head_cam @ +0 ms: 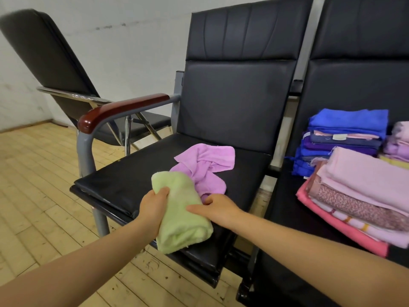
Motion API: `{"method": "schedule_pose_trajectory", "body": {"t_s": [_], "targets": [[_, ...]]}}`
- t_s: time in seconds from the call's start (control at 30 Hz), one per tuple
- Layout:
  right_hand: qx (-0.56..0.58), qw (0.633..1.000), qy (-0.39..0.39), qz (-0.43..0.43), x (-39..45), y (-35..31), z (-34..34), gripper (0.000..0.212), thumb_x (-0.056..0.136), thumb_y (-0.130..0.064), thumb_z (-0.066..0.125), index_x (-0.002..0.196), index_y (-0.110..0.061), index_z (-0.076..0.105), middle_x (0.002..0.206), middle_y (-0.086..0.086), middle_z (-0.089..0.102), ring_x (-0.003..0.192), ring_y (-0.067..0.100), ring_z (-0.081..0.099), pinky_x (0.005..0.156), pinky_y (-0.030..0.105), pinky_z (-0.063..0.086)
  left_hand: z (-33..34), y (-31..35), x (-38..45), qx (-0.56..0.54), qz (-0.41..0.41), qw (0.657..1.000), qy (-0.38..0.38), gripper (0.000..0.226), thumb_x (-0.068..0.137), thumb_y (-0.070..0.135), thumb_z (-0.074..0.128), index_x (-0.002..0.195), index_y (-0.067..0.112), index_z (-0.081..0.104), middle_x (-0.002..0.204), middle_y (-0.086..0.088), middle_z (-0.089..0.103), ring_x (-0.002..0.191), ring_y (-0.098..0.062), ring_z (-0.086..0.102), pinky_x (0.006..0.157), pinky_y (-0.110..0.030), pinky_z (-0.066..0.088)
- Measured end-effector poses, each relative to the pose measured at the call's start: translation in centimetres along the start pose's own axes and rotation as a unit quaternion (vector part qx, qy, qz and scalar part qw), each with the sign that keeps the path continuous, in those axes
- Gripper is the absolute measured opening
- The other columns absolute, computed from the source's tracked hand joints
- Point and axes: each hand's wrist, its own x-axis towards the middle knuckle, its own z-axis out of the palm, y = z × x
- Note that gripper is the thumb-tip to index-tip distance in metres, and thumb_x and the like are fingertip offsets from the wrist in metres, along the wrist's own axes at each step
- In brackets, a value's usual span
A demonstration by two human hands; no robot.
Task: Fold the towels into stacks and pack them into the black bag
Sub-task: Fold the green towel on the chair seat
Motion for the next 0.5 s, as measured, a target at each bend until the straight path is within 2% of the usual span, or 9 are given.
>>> {"method": "schedule_pose_trajectory", "body": {"t_s": [0.03,0.07,0.1,0.13,0.2,0.3,0.37,0.5], "targets": [[0.005,1.0,-0.021,0.009,-0.1,-0.3,0.4,0.042,0.068,-0.06,0.074,0.077,-0.023,0.057,0.08,-0.012,0.061,0.079,0.007,0.058,0.073,0.022,0.046,0.0,0.1,-0.2,0.003,-0.001,1.0,0.005,0.027,0.095,0.026,0.05,0.111,0.006,0.058,0.107,-0.012,0.062,0.102,-0.032,0.059,0.094,-0.044,0.048],[0.015,0.999,-0.04,0.021,0.0,-0.5,0.9,0.061,0.06,-0.064,0.076,0.099,-0.02,0.062,0.098,-0.01,0.066,0.094,0.009,0.062,0.085,0.025,0.05,-0.1,0.2,-0.2,0.004,-0.005,1.0,0.006,0.027,0.095,0.024,0.049,0.11,0.004,0.059,0.106,-0.012,0.062,0.101,-0.032,0.059,0.093,-0.043,0.048],[0.026,0.998,-0.05,0.035,0.0,-0.9,1.3,0.084,0.053,-0.065,0.078,0.117,-0.015,0.057,0.113,-0.006,0.065,0.104,0.012,0.062,0.093,0.028,0.05,-0.2,0.3,-0.2,0.0,-0.009,1.0,0.005,0.026,0.096,0.023,0.048,0.109,0.004,0.059,0.103,-0.012,0.062,0.099,-0.031,0.059,0.09,-0.042,0.048],[0.049,0.996,-0.061,0.046,0.2,-1.1,1.5,0.093,0.052,-0.061,0.08,0.126,-0.011,0.052,0.121,-0.003,0.063,0.109,0.015,0.061,0.097,0.031,0.05,-0.4,0.3,-0.1,-0.007,-0.015,1.0,0.005,0.025,0.096,0.022,0.047,0.107,0.004,0.059,0.099,-0.011,0.062,0.095,-0.03,0.059,0.086,-0.039,0.047],[0.138,0.986,-0.08,0.047,0.2,-1.3,1.5,0.081,0.061,-0.041,0.084,0.127,-0.007,0.054,0.12,0.003,0.066,0.108,0.018,0.064,0.096,0.034,0.052,-0.6,0.7,-0.3,-0.036,-0.026,0.999,0.006,0.019,0.098,0.022,0.046,0.105,0.007,0.056,0.091,-0.007,0.059,0.09,-0.028,0.057,0.081,-0.037,0.044],[0.312,0.945,-0.08,0.05,-0.2,-1.4,0.5,0.067,0.058,-0.02,0.082,0.12,-0.006,0.06,0.11,0.01,0.071,0.1,0.025,0.069,0.092,0.041,0.054,-0.5,1.3,-0.8,-0.065,-0.025,0.998,0.0,0.018,0.099,0.025,0.048,0.107,0.01,0.054,0.09,-0.005,0.059,0.09,-0.026,0.058,0.079,-0.037,0.047],[0.369,0.927,-0.057,0.034,-0.1,-1.2,-0.7,0.055,0.065,-0.01,0.077,0.117,-0.006,0.062,0.108,0.013,0.072,0.1,0.029,0.069,0.091,0.043,0.055,-0.2,1.6,-1.4,-0.034,-0.018,0.999,-0.037,0.029,0.097,0.034,0.051,0.107,0.008,0.058,0.094,-0.009,0.064,0.088,-0.027,0.063,0.074,-0.038,0.053],[0.418,0.908,-0.033,-0.006,-1.4,-2.4,-4.1,0.056,0.068,-0.007,0.074,0.122,-0.004,0.06,0.113,0.016,0.07,0.104,0.032,0.067,0.087,0.041,0.056,0.8,1.6,-3.0,0.014,-0.069,0.983,-0.172,0.065,0.083,0.074,0.044,0.103,0.017,0.067,0.101,-0.012,0.072,0.095,-0.03,0.067,0.078,-0.04,0.056]]}}
